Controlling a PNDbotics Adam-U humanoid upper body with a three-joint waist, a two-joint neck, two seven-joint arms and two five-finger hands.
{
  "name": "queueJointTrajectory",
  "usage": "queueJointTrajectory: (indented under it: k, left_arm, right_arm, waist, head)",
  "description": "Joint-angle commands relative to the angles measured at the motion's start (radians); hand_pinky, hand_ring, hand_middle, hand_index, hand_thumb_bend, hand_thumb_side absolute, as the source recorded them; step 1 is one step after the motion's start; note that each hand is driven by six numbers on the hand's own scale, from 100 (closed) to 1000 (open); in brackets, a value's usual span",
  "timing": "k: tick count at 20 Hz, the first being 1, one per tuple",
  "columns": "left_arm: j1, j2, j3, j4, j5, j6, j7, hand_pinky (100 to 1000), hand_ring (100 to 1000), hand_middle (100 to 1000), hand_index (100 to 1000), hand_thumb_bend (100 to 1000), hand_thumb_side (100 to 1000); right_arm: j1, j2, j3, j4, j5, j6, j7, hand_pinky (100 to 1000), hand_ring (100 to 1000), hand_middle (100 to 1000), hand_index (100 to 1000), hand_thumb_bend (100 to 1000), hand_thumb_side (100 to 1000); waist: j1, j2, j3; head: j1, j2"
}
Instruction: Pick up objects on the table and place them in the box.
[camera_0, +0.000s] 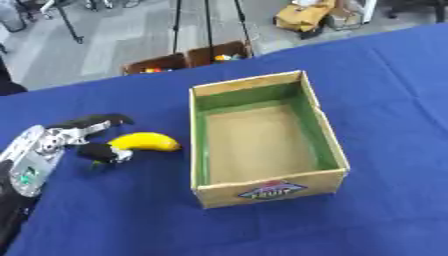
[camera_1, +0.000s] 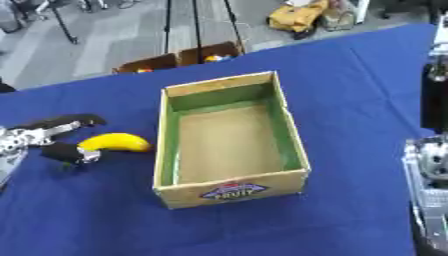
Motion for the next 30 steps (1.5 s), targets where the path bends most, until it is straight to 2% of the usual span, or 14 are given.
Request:
queueJointTrajectory:
  k: [1, 5, 7, 11, 14, 24, 30]
  left_arm:
    - [-0.023, 0.016, 0.015, 0.002, -0.019, -0.005, 0.015, 1000, 1000, 1000, 1000, 330, 583]
    - [-0.025, 0.008, 0.023, 0.021, -0.029, -0.007, 0.024, 982, 998, 1000, 1000, 323, 575]
    - [-0.026, 0.002, 0.029, 0.035, -0.03, -0.005, 0.031, 929, 961, 1000, 1000, 298, 558]
    - [-0.029, -0.003, 0.038, 0.058, -0.024, -0.009, 0.051, 884, 926, 983, 1000, 271, 537]
    - [-0.029, -0.006, 0.039, 0.066, -0.019, -0.014, 0.064, 827, 878, 946, 987, 238, 525]
    - [-0.021, 0.002, 0.015, 0.038, 0.01, -0.03, 0.057, 711, 762, 851, 894, 227, 504]
    - [-0.006, 0.006, 0.004, 0.025, 0.034, -0.043, 0.05, 686, 742, 841, 891, 185, 471]
  right_arm:
    - [-0.017, -0.01, 0.001, -0.015, -0.01, -0.001, 0.002, 803, 870, 682, 924, 100, 1000]
    - [-0.022, -0.012, 0.002, -0.015, -0.012, 0.0, 0.002, 803, 870, 682, 924, 100, 1000]
    - [-0.025, -0.013, 0.002, -0.015, -0.012, 0.001, 0.001, 804, 871, 680, 924, 100, 1000]
    - [-0.028, -0.018, 0.001, -0.015, -0.015, 0.004, -0.001, 805, 871, 678, 924, 100, 1000]
    - [-0.029, -0.02, 0.001, -0.015, -0.016, 0.007, -0.002, 806, 871, 677, 924, 100, 1000]
    - [-0.022, -0.021, -0.002, -0.015, -0.019, 0.015, -0.011, 806, 868, 672, 923, 100, 1000]
    - [-0.021, -0.02, -0.004, -0.015, -0.02, 0.021, -0.02, 807, 865, 668, 923, 100, 1000]
  waist:
    - [-0.003, -0.013, -0.003]
    - [0.0, -0.007, -0.01]
    - [0.002, -0.002, -0.014]
    - [0.005, 0.007, -0.02]
    - [0.007, 0.011, -0.022]
    - [0.004, 0.006, -0.012]
    - [0.003, 0.005, -0.011]
  head:
    - [0.002, -0.018]
    - [0.005, -0.024]
    - [0.005, -0.027]
    - [0.005, -0.027]
    - [0.004, -0.027]
    - [-0.009, 0.0]
    - [-0.016, 0.007]
